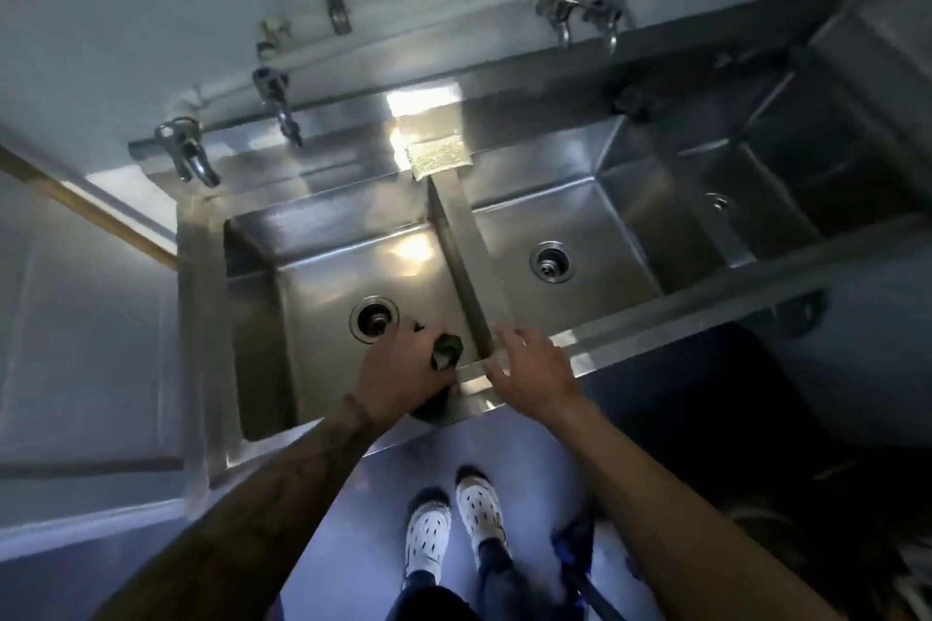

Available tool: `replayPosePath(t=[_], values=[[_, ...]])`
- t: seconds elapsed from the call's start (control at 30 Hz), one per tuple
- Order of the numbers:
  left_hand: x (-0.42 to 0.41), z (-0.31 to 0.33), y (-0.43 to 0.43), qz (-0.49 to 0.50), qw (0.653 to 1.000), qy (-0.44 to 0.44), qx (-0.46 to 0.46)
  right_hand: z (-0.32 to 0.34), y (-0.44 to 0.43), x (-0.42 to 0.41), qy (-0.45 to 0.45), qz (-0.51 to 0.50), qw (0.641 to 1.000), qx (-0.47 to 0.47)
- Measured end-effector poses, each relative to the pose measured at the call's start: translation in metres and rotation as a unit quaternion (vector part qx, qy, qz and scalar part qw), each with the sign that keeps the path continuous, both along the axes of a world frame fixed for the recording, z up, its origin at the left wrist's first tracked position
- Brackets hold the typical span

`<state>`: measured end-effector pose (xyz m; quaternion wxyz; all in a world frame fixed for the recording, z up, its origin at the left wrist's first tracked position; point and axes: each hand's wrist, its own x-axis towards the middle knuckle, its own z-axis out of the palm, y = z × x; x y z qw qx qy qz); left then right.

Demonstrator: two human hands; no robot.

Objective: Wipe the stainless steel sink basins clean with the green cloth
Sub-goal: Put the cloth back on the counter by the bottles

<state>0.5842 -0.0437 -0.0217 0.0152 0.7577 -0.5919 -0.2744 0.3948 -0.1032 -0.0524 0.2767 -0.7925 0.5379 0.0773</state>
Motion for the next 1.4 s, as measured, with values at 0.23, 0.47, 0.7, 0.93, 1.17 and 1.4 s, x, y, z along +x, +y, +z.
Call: replayPosePath(t=[0.23,0.47,0.7,0.93,1.17,1.4], values=[[-0.076,0.04,-0.054,-0.156,0.987,0.015,-0.035,0.056,0.005,-0.096,0.035,-0.159,0.986,-0.019],[-0.196,0.079,-0.08,-0.298,0.951,0.008,-0.084,0.102,0.04,-0.212,0.047,-0.294,0.953,-0.049],[-0.342,0.089,-0.073,-0.413,0.904,0.04,-0.105,0.114,0.099,-0.326,0.053,-0.409,0.909,-0.058],[-0.513,0.076,-0.021,-0.548,0.827,0.069,-0.103,0.102,0.183,-0.459,0.069,-0.525,0.847,-0.042],[-0.635,0.045,0.037,-0.665,0.734,0.121,-0.069,0.081,0.257,-0.527,0.052,-0.599,0.798,-0.02],[-0.674,-0.003,0.052,-0.709,0.681,0.183,-0.002,0.062,0.282,-0.546,0.02,-0.644,0.763,-0.053]])
